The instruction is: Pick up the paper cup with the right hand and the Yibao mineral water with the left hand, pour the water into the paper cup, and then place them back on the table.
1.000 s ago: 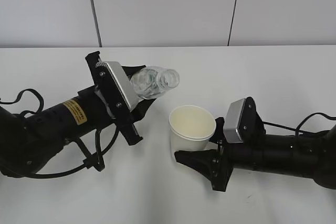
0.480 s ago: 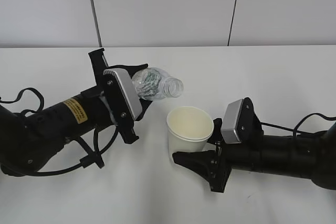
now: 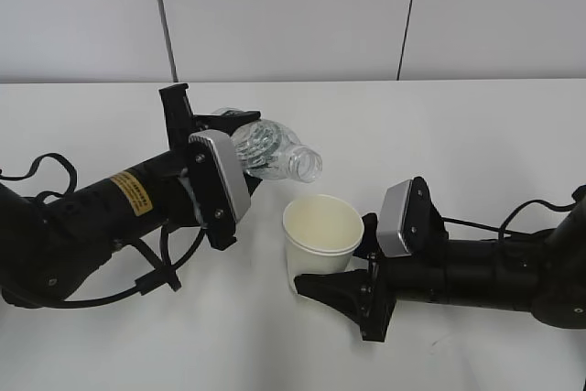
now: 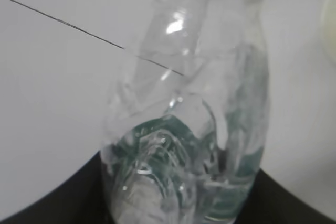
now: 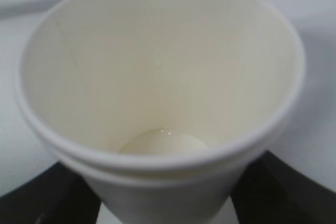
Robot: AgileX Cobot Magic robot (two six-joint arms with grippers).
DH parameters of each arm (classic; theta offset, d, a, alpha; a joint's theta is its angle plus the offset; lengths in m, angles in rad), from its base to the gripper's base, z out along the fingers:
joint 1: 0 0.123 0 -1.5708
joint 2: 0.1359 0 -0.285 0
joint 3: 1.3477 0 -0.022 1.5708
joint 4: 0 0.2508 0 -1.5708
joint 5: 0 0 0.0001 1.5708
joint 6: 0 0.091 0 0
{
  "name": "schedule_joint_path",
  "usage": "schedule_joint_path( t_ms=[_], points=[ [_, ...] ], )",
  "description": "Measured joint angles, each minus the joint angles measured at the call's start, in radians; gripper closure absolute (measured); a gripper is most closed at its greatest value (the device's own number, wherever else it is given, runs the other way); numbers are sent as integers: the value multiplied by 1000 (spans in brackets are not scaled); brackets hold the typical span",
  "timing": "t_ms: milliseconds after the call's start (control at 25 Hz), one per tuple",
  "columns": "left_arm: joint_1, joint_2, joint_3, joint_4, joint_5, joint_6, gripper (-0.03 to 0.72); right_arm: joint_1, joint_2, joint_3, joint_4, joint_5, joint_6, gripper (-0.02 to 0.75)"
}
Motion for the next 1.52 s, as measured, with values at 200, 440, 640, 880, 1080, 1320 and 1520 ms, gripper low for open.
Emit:
schedule_joint_path(
  t_ms=[200,440,640,880,1080,1320,1520],
  points=[
    [0,0,0,0,0,32,301,0,0,0,0,0,0,222],
    [0,0,0,0,0,95,301,0,1,0,0,0,0,223],
    [0,0,0,2,0,140,301,0,1,0,-2,0,0,223],
    [0,0,0,2,0,214,302,0,2,-6,-27,0,0,223],
    [0,0,0,2,0,273,302,0,2,-9,-35,0,0,223],
    [0,0,0,2,0,330,302,0,2,-11,-37,0,0,223],
    [0,0,0,3,0,354,302,0,2,-11,-38,0,0,223]
  ],
)
